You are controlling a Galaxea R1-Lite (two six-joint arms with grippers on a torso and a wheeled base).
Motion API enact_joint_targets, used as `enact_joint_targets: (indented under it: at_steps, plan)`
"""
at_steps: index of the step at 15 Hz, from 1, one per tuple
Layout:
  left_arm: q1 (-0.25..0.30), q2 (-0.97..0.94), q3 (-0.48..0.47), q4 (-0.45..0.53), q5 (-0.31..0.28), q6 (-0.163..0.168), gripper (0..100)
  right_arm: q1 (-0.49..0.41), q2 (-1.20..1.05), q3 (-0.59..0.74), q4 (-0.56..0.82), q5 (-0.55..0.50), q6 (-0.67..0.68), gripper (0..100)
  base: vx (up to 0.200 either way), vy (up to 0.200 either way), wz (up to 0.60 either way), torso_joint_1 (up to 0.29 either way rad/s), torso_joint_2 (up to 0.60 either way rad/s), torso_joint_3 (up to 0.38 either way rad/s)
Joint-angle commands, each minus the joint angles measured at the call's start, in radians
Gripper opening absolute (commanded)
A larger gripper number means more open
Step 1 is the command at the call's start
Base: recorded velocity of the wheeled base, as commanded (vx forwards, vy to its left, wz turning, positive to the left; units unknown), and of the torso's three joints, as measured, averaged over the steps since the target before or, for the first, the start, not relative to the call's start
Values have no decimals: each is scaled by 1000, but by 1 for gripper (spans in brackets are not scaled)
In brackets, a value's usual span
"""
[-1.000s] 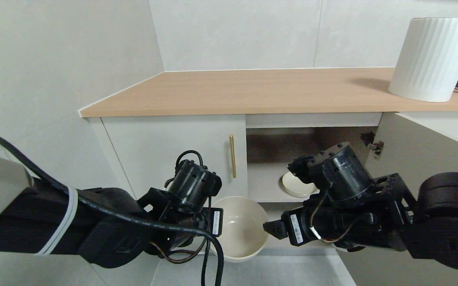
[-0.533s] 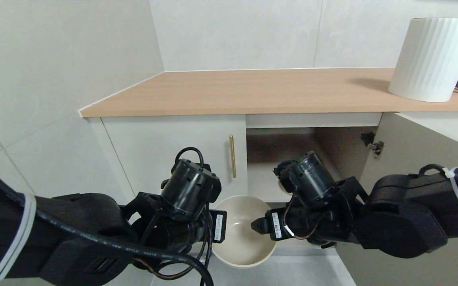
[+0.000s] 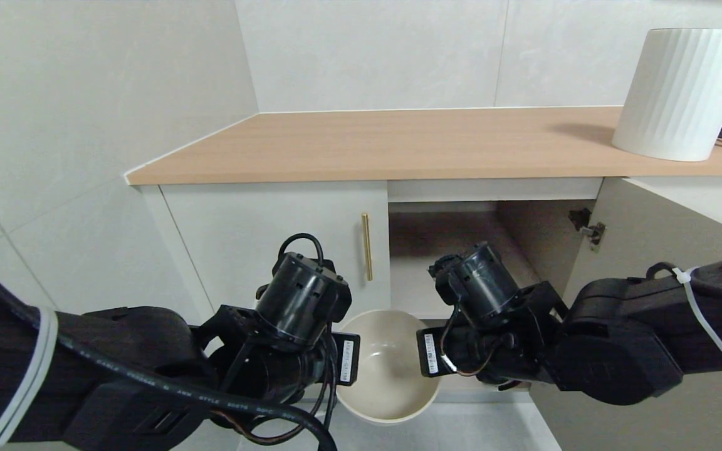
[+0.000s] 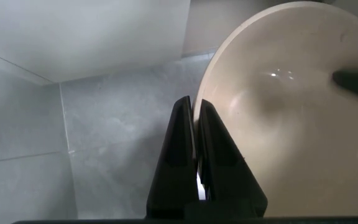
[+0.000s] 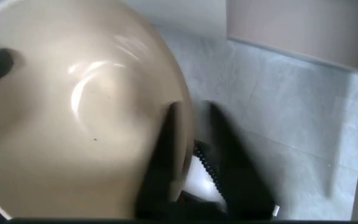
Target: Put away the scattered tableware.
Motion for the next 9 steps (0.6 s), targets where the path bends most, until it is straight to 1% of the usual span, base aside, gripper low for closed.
enact_joint_targets:
  at_steps: [1, 6, 7, 9]
  plan:
    - [0, 15, 0, 1, 0, 0, 0, 1, -2, 4, 0, 0, -1, 0, 0, 0, 0, 0, 0, 0]
    - [0, 15, 0, 1, 2, 0, 0, 3, -6, 6, 3, -1, -2, 0, 0, 0, 0, 0, 0, 0]
    - [0, 14, 0, 1, 19, 0, 100, 3, -6, 7, 3, -1, -2, 0, 0, 0, 0, 0, 0, 0]
    - [2, 9, -1, 1, 19, -2, 100, 3, -2, 7, 0, -3, -2, 0, 0, 0, 0, 0, 0, 0]
